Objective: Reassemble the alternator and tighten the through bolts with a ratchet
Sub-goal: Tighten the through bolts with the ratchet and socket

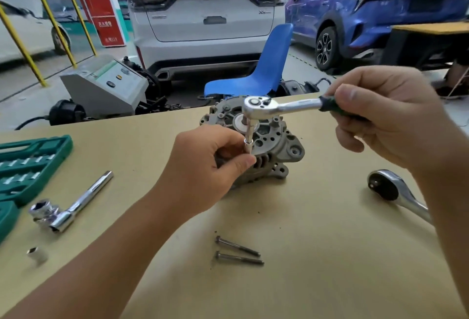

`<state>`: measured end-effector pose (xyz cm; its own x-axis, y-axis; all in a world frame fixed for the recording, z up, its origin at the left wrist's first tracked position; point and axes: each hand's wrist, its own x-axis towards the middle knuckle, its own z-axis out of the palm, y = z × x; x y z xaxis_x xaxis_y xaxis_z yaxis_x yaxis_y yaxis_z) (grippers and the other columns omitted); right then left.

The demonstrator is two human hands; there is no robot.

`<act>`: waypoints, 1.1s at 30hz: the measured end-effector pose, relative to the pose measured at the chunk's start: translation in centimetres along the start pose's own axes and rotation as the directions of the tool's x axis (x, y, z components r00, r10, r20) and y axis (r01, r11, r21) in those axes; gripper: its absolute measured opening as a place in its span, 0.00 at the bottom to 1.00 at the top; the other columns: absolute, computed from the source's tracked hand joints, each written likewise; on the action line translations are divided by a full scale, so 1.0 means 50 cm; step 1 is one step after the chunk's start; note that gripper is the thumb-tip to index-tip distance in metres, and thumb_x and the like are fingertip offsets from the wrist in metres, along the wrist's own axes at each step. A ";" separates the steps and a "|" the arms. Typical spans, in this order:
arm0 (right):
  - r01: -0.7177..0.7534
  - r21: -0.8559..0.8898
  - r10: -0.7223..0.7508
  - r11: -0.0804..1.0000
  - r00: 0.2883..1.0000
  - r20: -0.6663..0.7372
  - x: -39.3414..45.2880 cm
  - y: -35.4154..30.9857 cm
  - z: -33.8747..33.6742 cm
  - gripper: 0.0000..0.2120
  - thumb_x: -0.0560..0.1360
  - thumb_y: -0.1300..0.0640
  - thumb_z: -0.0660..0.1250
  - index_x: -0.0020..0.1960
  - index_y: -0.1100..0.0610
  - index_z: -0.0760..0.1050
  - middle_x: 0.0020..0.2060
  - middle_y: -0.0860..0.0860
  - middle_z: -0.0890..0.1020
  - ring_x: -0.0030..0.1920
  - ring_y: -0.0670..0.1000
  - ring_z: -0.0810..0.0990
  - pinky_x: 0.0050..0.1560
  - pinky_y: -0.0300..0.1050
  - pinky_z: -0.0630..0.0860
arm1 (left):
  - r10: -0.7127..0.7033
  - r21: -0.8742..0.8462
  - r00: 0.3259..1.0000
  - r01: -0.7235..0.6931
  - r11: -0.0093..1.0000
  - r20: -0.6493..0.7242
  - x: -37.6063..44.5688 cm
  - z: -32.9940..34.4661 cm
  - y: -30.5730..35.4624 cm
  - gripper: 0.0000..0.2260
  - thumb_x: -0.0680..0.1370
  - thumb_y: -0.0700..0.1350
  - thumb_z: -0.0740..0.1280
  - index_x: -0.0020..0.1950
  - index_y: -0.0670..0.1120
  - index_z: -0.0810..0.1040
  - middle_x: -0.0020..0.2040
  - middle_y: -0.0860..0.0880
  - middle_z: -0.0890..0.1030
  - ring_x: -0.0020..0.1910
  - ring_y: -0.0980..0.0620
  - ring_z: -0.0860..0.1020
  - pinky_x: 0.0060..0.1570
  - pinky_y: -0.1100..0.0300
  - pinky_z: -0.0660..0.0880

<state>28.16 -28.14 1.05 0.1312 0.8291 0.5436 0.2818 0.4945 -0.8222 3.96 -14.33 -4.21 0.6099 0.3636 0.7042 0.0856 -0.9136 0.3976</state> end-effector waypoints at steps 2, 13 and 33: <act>-0.017 -0.004 0.017 1.000 1.000 0.016 -0.001 0.006 0.001 0.17 0.76 0.55 0.68 0.49 0.72 0.76 0.28 0.54 0.71 0.25 0.53 0.62 0.24 0.46 0.70 | 0.035 0.093 0.999 -0.038 0.995 0.026 -0.001 0.004 -0.002 0.05 0.74 0.44 0.77 0.44 0.45 0.84 0.38 0.56 0.79 0.37 0.56 0.75 0.39 0.65 0.72; -0.008 -0.811 0.070 0.585 0.997 0.040 0.006 -0.039 0.040 0.22 0.70 0.28 0.59 0.45 0.44 0.79 0.29 0.46 0.78 0.31 0.47 0.75 0.32 0.46 0.75 | 0.030 -0.161 0.999 -0.031 0.987 -0.012 0.006 0.014 0.000 0.05 0.78 0.42 0.71 0.49 0.41 0.82 0.39 0.49 0.82 0.36 0.49 0.80 0.37 0.52 0.79; 0.343 -0.936 0.485 0.077 0.807 0.336 0.117 -0.155 0.187 0.11 0.80 0.57 0.66 0.61 0.48 0.79 0.35 0.44 0.70 0.32 0.44 0.66 0.27 0.34 0.64 | -0.013 -0.342 1.000 0.010 0.940 -0.006 -0.004 0.020 -0.020 0.02 0.78 0.46 0.69 0.48 0.52 0.81 0.40 0.54 0.82 0.34 0.52 0.82 0.34 0.61 0.78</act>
<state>17.85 -24.69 9.03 -0.0768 0.9969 -0.0171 0.9564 0.0785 0.2813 4.56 -13.68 -5.34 0.6038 0.3764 0.7027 -0.1830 -0.7926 0.5817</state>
